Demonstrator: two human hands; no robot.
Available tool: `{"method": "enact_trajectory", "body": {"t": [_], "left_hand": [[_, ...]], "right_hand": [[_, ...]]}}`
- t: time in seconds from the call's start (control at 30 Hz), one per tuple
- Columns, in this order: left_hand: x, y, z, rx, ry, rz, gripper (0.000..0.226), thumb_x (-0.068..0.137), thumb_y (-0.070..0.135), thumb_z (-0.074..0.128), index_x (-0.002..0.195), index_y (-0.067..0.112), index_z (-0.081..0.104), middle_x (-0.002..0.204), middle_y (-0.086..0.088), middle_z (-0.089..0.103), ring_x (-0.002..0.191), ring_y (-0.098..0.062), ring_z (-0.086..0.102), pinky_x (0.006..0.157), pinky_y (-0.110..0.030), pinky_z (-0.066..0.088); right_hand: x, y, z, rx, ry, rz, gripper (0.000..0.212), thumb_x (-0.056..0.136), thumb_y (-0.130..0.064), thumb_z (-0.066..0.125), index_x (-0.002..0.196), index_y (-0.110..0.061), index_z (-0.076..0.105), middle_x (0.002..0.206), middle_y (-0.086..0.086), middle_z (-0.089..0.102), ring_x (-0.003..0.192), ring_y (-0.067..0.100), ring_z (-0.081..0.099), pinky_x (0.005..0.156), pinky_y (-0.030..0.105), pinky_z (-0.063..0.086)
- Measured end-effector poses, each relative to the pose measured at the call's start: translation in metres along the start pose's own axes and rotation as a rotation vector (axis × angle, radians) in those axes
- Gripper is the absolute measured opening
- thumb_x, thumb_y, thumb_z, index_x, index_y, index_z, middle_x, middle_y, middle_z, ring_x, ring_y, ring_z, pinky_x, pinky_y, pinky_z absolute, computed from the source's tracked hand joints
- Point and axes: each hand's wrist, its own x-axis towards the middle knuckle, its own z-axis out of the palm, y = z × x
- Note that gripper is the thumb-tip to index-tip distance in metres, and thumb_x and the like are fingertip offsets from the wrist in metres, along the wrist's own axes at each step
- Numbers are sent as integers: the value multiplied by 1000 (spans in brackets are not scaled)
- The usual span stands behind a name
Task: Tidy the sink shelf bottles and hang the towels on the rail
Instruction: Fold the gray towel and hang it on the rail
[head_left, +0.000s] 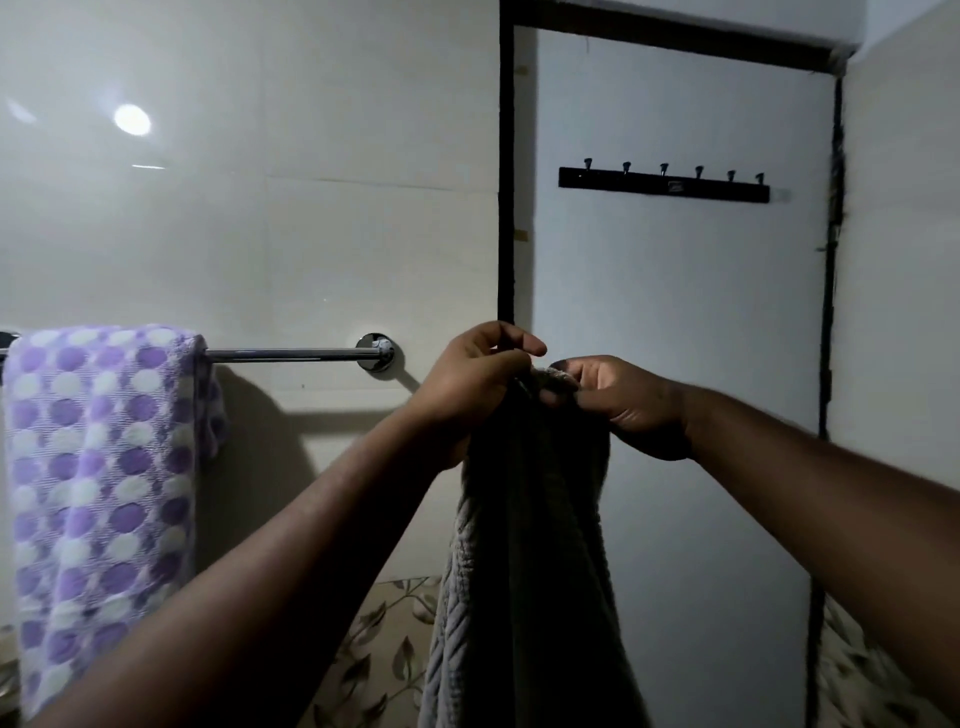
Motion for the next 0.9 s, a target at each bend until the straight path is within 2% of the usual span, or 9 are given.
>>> {"method": "enact_trajectory", "body": {"t": [0.13, 0.23, 0.3, 0.4, 0.6, 0.67, 0.73, 0.8, 0.9], "left_hand": [[-1, 2, -11, -45, -95, -98, 17, 94, -4, 54, 106, 5, 63, 88, -17, 63, 68, -19, 63, 61, -26, 55], [-4, -6, -16, -102, -168, -226, 14, 97, 9, 53, 97, 9, 68, 87, -9, 68, 74, -15, 67, 65, -22, 56], [-6, -11, -20, -128, -241, -314, 28, 100, 21, 49, 86, 12, 72, 82, -5, 70, 73, -14, 68, 67, -23, 54], [-8, -15, -24, -76, -274, -272, 24, 100, 12, 50, 84, 11, 68, 76, -4, 67, 68, -12, 65, 63, -21, 52], [-3, -10, -19, -12, -17, -109, 27, 97, 5, 52, 76, 15, 67, 71, -4, 59, 54, -12, 51, 47, -19, 42], [-1, -5, -19, -25, 55, -70, 27, 97, 5, 53, 75, 16, 66, 67, -1, 60, 49, -11, 50, 43, -17, 41], [0, -2, -17, -72, 67, -27, 26, 98, 4, 53, 76, 14, 63, 68, -4, 61, 52, -13, 54, 48, -20, 46], [1, 2, -16, -67, 82, 15, 25, 100, 4, 51, 78, 13, 60, 71, -7, 59, 57, -15, 55, 55, -25, 48], [6, 6, -22, 49, 140, 60, 24, 103, 6, 50, 81, 12, 58, 71, -6, 56, 59, -14, 52, 56, -26, 45]], "right_hand": [[1, -20, -12, 74, 112, -83, 35, 66, -12, 86, 95, -4, 68, 87, 17, 69, 78, 24, 66, 70, 29, 58], [2, -37, -20, 27, 51, -49, 26, 67, 2, 82, 89, -4, 68, 83, 14, 73, 71, 22, 70, 64, 28, 60], [1, -44, -27, -7, -41, 28, 20, 73, 3, 79, 88, -7, 70, 83, 12, 72, 72, 21, 71, 64, 29, 60], [0, -49, -38, -8, -121, 140, 9, 81, -7, 68, 88, -8, 72, 82, 10, 69, 74, 19, 70, 64, 28, 59], [-1, -44, -44, -244, -10, 110, 4, 88, -12, 74, 90, -11, 77, 91, 10, 73, 85, 18, 69, 80, 30, 54], [-5, -36, -46, -252, -32, 149, 11, 88, -21, 77, 91, -10, 77, 92, 9, 74, 83, 17, 69, 76, 28, 55], [-12, -25, -45, -264, -84, 230, 20, 86, -26, 77, 95, -8, 76, 94, 11, 75, 82, 17, 70, 71, 28, 57], [-20, -12, -46, -273, -132, 308, 28, 87, -27, 75, 103, -4, 75, 104, 16, 76, 90, 22, 72, 79, 31, 58], [-30, -2, -51, -246, -54, 352, 29, 88, -28, 75, 107, -6, 77, 111, 17, 77, 99, 25, 75, 83, 32, 58]]}}
